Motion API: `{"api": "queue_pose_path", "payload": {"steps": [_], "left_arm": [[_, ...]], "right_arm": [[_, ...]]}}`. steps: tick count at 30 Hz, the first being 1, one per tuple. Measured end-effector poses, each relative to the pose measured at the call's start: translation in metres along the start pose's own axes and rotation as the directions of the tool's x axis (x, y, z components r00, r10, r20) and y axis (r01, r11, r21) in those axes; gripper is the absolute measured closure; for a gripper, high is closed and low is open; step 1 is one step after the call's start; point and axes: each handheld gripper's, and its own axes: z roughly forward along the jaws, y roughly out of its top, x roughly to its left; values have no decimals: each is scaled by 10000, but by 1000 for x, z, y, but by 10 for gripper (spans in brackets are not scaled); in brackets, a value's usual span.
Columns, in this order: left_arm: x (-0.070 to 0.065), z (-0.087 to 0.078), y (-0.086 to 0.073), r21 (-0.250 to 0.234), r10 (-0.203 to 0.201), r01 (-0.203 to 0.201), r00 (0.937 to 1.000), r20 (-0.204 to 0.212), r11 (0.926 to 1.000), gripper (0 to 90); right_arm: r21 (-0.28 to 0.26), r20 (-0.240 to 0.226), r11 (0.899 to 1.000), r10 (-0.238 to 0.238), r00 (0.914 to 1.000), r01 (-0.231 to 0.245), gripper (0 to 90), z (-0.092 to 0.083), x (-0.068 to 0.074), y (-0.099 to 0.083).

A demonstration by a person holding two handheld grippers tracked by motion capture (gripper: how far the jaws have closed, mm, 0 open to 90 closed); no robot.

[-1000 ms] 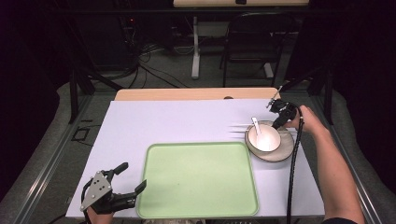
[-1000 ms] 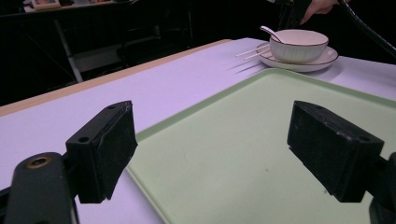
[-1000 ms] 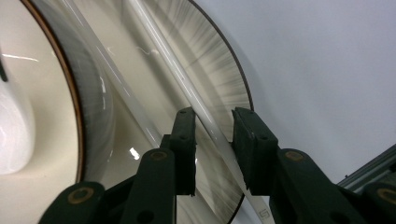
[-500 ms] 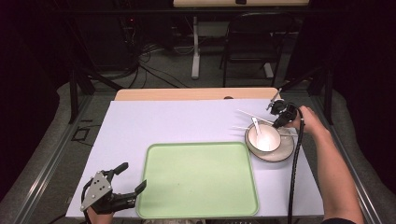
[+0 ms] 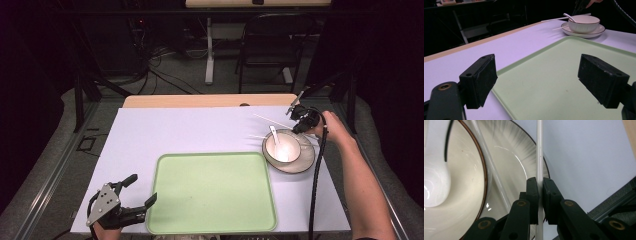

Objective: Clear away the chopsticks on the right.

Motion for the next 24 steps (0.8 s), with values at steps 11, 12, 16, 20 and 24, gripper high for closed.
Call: {"api": "queue_pose_path", "payload": {"steps": [11, 12, 16, 20, 24], "left_arm": [[0, 0, 0, -9, 8, -8, 10000, -11, 10000, 154], [0, 0, 0, -11, 8, -8, 10000, -15, 10000, 154], [0, 0, 0, -12, 24, -24, 10000, 2, 10000, 155], [0, 0, 0, -10, 5, -5, 10000, -11, 10000, 155], [0, 0, 0, -8, 19, -19, 10000, -15, 10000, 154]], "right_arm": [[-146, 315, 9989, 461, 9984, -456, 839, -32, 11, 6], [-65, 380, 9990, 447, 9983, -445, 839, -35, 12, 6], [-35, 486, 9988, 488, 9976, -487, 839, -43, 15, 8], [-151, 635, 9973, 722, 9954, -714, 839, -53, 21, 8], [-394, 695, 9940, 1042, 9921, -1016, 839, -65, 28, 8]]}}
